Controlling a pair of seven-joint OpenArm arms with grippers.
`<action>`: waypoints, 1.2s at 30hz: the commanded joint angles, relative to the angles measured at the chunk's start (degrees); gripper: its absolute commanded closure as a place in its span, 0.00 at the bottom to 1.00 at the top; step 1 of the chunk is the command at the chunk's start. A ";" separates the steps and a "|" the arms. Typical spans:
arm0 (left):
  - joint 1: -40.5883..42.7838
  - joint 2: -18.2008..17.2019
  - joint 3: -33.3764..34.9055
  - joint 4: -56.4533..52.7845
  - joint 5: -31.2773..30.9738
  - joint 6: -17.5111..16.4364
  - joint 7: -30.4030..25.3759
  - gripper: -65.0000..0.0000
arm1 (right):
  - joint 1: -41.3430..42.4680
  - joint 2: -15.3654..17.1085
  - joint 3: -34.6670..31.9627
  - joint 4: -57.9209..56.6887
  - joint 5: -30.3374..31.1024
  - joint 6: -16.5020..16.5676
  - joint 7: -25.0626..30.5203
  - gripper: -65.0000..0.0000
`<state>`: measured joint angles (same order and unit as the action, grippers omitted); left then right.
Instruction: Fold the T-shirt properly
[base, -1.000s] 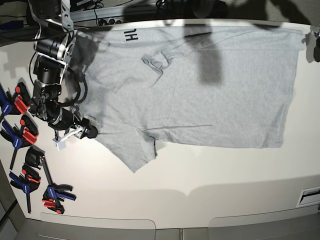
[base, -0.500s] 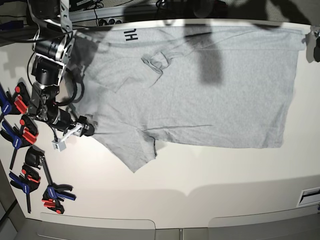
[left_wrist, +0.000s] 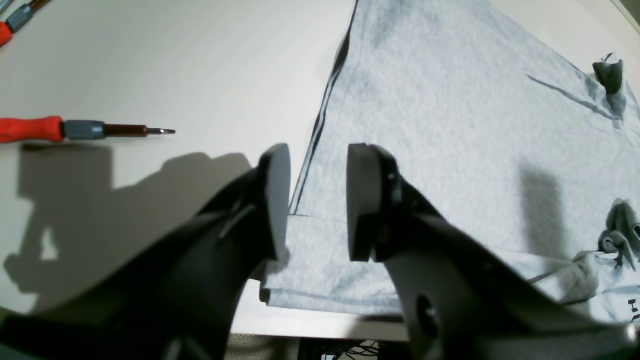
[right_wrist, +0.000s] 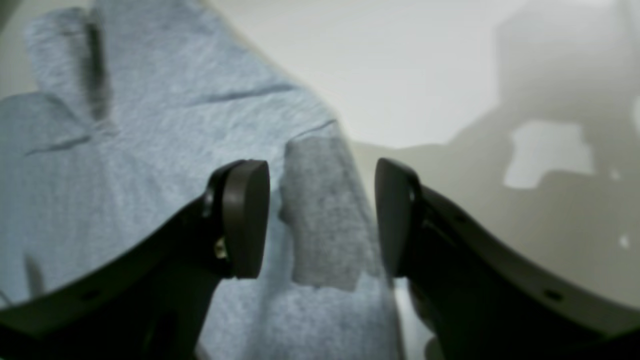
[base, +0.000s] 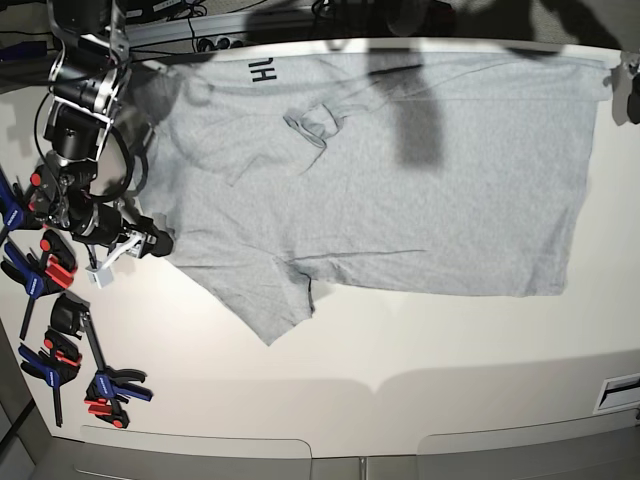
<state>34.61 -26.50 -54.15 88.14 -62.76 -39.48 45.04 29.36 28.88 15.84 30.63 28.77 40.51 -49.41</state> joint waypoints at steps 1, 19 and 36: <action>0.33 -1.27 -0.61 0.76 -1.16 -0.52 -1.16 0.73 | 0.28 0.31 -0.22 -0.07 -1.42 -0.51 -3.10 0.50; 0.33 -1.27 -0.61 0.76 -1.18 -0.52 -1.18 0.73 | -0.33 0.31 -0.22 -0.09 10.43 -0.51 -1.09 0.50; 0.31 -1.29 -0.61 0.76 -1.16 -0.52 -1.20 0.73 | -0.33 0.28 -0.22 -0.09 10.29 -0.51 0.50 0.87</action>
<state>34.61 -26.52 -54.15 88.14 -62.76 -39.48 45.04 27.62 28.25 15.46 29.98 38.54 40.10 -49.74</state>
